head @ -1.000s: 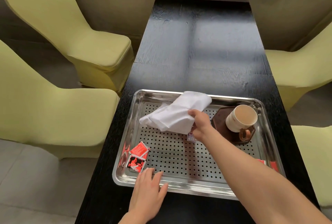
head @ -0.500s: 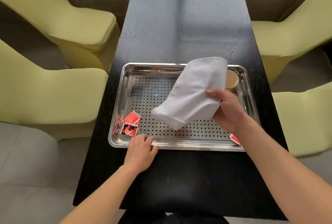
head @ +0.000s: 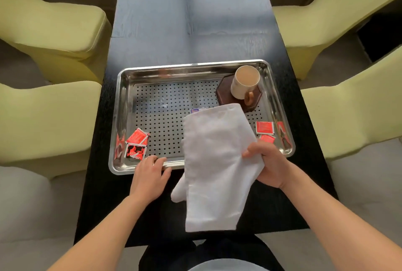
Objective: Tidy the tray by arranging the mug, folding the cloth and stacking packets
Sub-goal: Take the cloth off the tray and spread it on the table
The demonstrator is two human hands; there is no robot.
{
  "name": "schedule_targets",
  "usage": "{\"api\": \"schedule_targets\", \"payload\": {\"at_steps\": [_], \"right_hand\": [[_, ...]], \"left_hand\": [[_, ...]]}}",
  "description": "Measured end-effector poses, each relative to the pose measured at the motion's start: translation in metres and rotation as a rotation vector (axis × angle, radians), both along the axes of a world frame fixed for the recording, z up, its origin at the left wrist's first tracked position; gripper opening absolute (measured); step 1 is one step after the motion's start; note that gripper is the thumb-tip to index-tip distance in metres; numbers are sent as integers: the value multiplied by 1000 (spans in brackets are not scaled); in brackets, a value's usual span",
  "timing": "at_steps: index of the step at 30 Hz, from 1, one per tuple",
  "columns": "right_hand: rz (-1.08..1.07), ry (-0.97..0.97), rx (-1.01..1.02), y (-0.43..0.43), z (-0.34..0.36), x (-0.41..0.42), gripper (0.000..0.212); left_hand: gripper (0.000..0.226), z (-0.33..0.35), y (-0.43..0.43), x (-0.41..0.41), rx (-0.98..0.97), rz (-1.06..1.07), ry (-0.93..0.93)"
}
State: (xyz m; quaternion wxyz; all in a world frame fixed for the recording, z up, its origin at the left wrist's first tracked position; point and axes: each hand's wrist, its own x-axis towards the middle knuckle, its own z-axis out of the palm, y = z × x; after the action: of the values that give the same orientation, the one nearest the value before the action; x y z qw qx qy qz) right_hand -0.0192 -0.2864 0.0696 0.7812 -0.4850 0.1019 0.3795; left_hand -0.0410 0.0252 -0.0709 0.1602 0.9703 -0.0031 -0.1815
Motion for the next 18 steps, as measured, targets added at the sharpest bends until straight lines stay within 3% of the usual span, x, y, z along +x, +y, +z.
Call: {"api": "schedule_targets", "payload": {"at_steps": [5,11,18], "right_hand": [[280,58,-327,-19,-35,-24,54],[584,-118,-885,-27,-74,-50,8],[807,-331,-1201,-23,-98,-59,12]], "left_hand": [[49,-3,-1,-2,6,16,-21],[48,-2,-3,-1,22,13,-27],[48,-1,-4,-2,23,17,-24]]}}
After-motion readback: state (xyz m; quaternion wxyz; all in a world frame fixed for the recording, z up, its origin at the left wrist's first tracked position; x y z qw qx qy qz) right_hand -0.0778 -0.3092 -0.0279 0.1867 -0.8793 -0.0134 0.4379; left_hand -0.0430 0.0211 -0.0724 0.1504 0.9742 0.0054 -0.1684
